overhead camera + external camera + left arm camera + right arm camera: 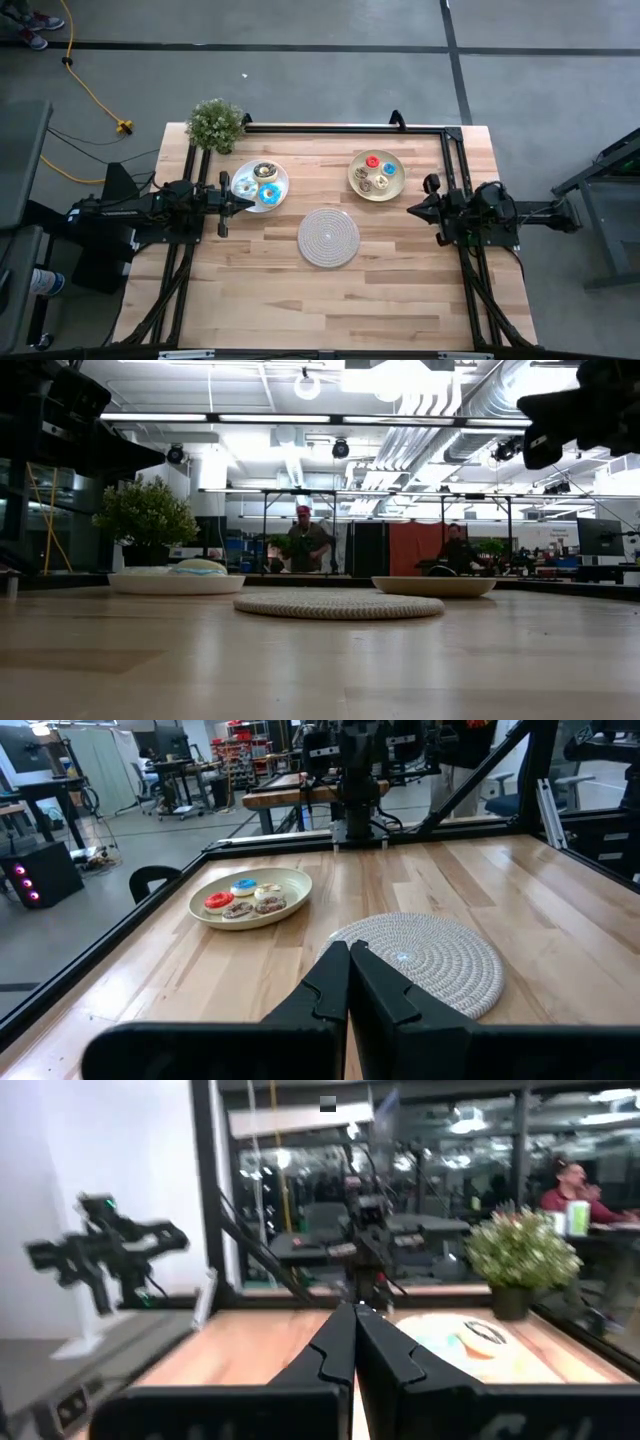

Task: Pick & Place donuts
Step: Return to Home Position

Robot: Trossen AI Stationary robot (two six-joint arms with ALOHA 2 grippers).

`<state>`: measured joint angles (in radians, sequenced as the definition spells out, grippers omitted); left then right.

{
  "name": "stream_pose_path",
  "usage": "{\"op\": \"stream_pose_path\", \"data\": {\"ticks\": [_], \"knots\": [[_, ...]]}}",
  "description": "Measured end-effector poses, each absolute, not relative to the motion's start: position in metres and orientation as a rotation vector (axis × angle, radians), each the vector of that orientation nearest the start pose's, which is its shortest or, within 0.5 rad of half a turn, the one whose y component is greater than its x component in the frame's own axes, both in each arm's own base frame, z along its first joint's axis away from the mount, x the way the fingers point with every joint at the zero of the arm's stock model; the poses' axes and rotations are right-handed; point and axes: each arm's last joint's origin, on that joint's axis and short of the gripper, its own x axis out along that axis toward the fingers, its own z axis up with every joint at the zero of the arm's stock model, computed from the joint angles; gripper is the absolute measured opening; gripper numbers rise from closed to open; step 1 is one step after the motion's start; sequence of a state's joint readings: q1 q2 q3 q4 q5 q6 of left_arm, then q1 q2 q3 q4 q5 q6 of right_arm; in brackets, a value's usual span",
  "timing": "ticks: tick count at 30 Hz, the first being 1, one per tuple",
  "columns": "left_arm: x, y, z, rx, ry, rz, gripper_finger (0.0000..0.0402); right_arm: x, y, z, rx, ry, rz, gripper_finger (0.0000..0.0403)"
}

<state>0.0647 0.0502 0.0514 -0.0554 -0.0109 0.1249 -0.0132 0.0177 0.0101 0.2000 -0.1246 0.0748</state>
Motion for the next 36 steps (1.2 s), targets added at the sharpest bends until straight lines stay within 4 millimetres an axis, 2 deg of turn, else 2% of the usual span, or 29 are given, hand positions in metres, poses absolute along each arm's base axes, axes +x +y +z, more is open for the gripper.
{"op": "stream_pose_path", "data": {"ticks": [19,36], "knots": [[0.098,0.007,0.172,0.124,0.058,0.072,0.0001,0.098,-0.001,0.168,-0.028,-0.023,-0.005,0.0000],[0.098,0.007,0.172,0.124,0.058,0.072,0.0001,0.098,-0.003,0.168,-0.027,-0.017,-0.057,0.0000]]}}
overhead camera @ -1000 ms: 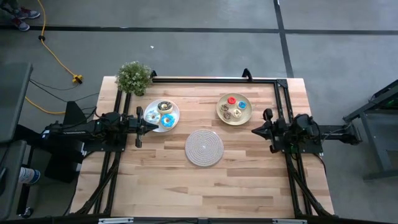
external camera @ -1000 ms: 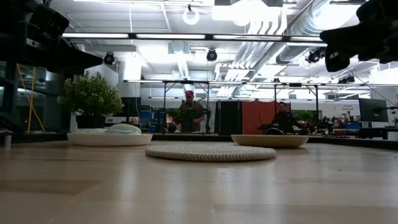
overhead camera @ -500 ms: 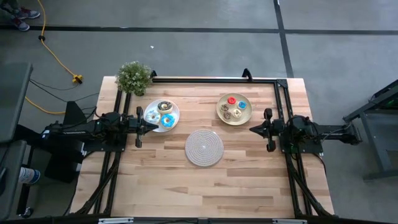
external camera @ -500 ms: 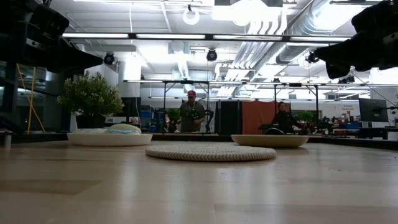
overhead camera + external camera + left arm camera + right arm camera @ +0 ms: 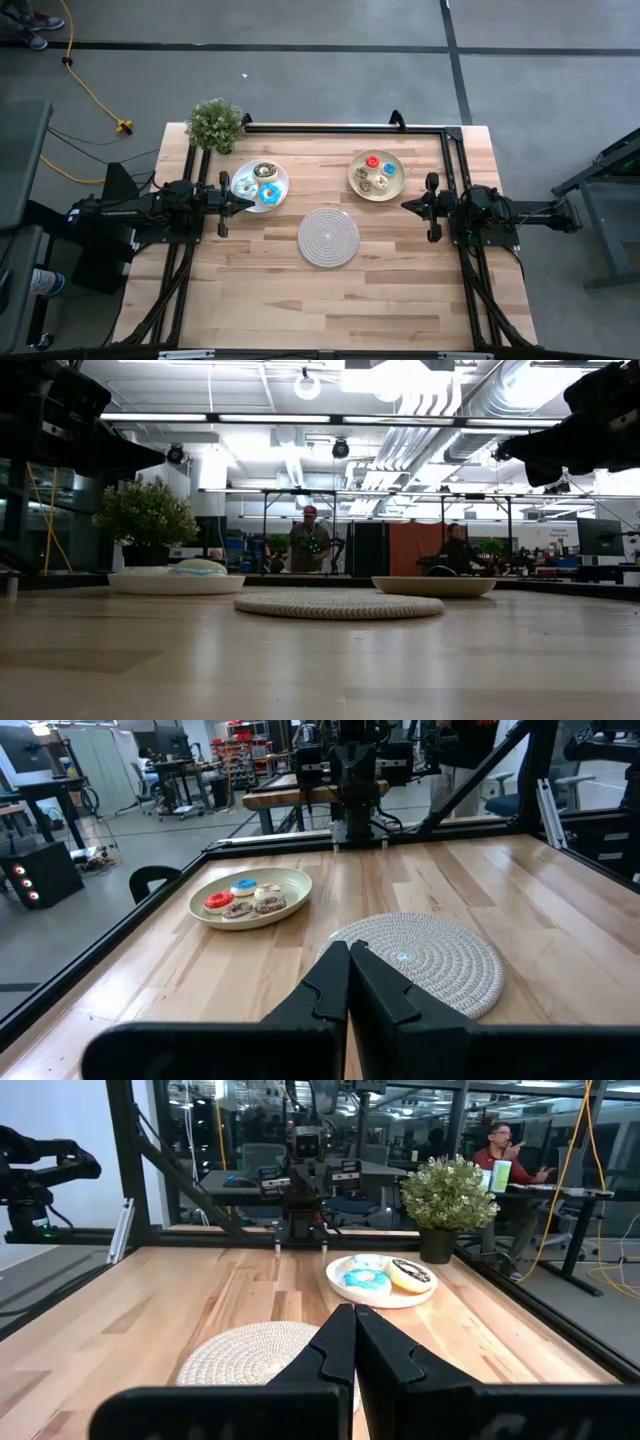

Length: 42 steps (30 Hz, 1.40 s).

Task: Pick & Place donuts
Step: Return to Home Position

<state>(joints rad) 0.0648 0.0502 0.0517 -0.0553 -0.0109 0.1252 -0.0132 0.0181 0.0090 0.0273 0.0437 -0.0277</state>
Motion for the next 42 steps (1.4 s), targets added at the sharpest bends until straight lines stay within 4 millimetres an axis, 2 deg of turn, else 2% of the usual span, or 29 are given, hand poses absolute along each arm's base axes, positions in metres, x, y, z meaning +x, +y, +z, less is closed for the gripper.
{"op": "stream_pose_path", "data": {"ticks": [6,14,42], "knots": [[0.0976,0.0067,0.1718,0.124,0.059,0.072,0.0001,0.0982,-0.0030,0.1678,-0.031,-0.017,-0.074,0.0000],[0.0976,0.0066,0.1719,0.124,0.058,0.072,0.0001,0.0981,-0.0040,0.1683,-0.157,-0.015,-0.109,0.0000],[0.0976,0.0067,0.1719,0.123,0.058,0.072,0.0001,0.0981,-0.0043,0.1698,-0.156,-0.031,-0.118,0.0000]]}}
